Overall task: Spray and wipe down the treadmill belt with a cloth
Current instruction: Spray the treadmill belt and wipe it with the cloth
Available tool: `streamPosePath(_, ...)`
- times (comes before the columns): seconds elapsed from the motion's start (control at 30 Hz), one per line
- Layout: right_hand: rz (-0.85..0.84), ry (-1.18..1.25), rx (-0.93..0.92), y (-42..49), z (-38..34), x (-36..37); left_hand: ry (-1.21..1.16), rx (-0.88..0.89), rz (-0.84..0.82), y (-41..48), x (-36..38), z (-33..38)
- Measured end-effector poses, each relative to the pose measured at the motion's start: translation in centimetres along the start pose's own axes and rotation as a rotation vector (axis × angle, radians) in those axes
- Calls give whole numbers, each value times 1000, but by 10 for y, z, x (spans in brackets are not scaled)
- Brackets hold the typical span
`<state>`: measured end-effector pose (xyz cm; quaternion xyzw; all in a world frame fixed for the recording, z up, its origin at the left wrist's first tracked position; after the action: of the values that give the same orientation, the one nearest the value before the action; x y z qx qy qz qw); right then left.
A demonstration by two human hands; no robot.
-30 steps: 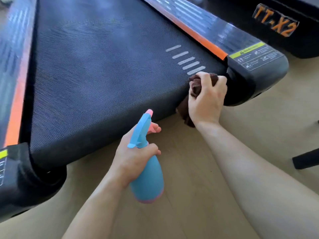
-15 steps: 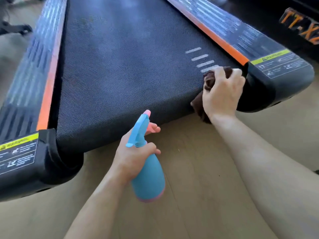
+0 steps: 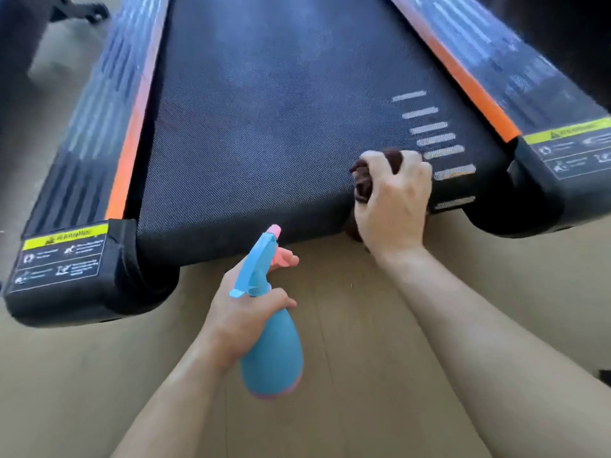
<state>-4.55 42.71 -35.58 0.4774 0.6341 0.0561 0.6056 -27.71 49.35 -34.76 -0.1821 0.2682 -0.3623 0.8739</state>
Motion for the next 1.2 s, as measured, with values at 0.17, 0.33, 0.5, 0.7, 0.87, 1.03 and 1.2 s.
streamPosePath(0.17,-187,129,-497,-3,-42,7,-40,-33,82,-30,-5,7)
streamPosePath(0.33,-186,71,28,13,28,-17,-74,-77,174,-73,-3,9)
streamPosePath(0.5,-298,212,-499,-21,-54,-9,-144,-142,247,-101,7,3)
streamPosePath(0.7,-199,98,-635,-27,-33,-4,-78,-121,227,-89,18,-1)
streamPosePath(0.87,-210,137,-431,-18,6,-11,-92,-123,198,-76,27,-4)
streamPosePath(1.03,-261,236,-752,-13,-73,12,-155,-103,211,-67,9,-21)
streamPosePath(1.2,-277,164,-1035,-14,-94,20,-122,-116,213,-56,-12,-33)
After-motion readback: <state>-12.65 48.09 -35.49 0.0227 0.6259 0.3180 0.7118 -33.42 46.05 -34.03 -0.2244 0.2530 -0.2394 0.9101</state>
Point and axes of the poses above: each hand's wrist, its own y-axis towards the middle knuckle, its own x-axis out of the palm, z = x × y, the point moved 4 cm from there along y, towards the middle knuckle, and after that the axes turned 11 degrees about -x, right-handed, at the moved point
